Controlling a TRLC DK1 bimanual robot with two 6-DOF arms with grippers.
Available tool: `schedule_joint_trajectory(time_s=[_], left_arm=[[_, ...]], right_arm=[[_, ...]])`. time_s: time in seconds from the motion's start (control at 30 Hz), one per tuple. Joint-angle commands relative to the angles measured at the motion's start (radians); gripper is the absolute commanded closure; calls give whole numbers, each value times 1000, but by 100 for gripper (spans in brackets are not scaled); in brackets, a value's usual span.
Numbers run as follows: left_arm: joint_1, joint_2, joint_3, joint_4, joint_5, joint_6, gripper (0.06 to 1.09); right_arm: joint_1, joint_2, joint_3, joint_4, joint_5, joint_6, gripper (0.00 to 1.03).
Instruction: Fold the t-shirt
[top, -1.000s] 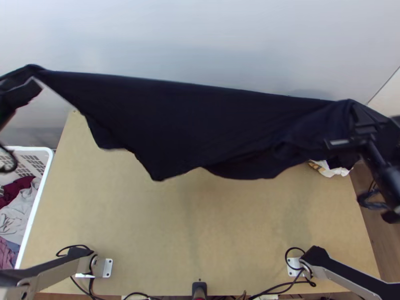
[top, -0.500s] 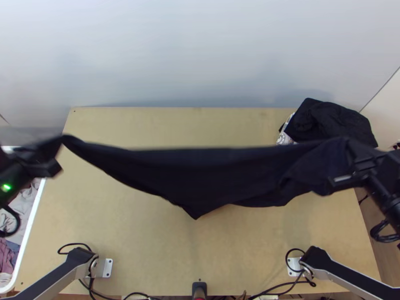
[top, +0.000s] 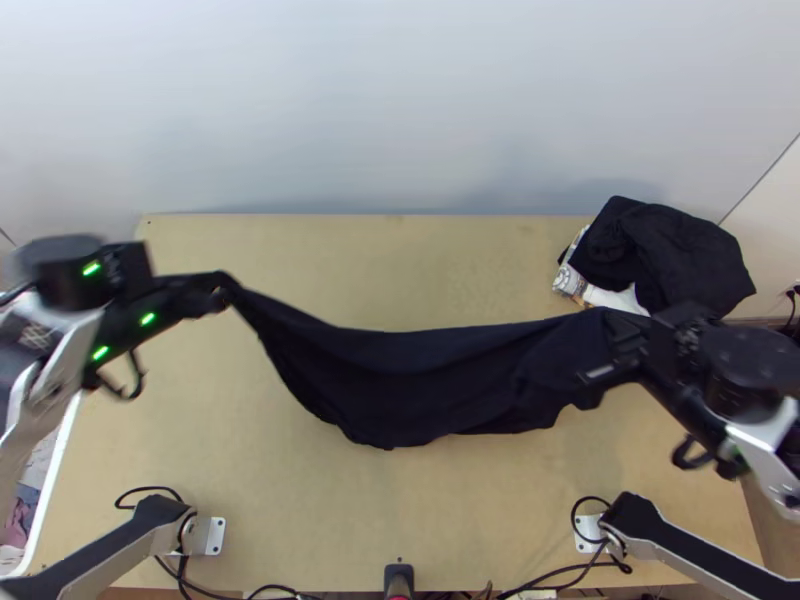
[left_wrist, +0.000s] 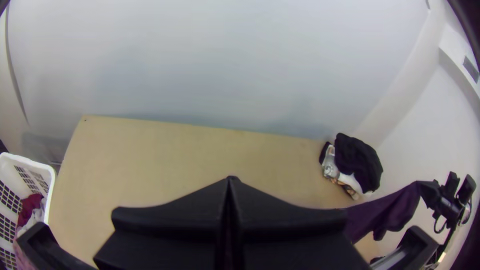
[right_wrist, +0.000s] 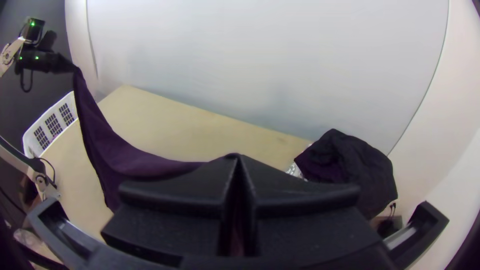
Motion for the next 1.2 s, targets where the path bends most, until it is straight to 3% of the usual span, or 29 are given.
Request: schedule_joint_trajectory(time_s=[0.0,0.13,0.23,0.4,0.6,0.7,0.77,0.87,1.17], left_arm=[[34,217,-87,254,-68,1,104],[39,356,-72,404,-151,3,103],[51,468,-3,439,-163,-3,98],[51,649,115,498,-185,-8,98],[37,870,285,519,-205,-10,97],[26,918,353,481,-203,-14,66],[16,939,397,412,-201,-16,34],[3,955,448,289,-180,-20,13],[-141,768,394,-157,72,-53,12]], right_arm=[[-206,7,-179,179,-170,-29,100],[-358,50,-240,275,-266,-32,100],[-476,101,-275,355,-319,-30,100],[-603,193,-329,490,-335,-23,100],[-656,306,-338,597,-333,37,100],[-657,348,-334,617,-333,79,100],[-651,367,-337,626,-333,102,100],[-633,387,-346,640,-333,129,100],[-602,406,-349,642,-318,161,100]])
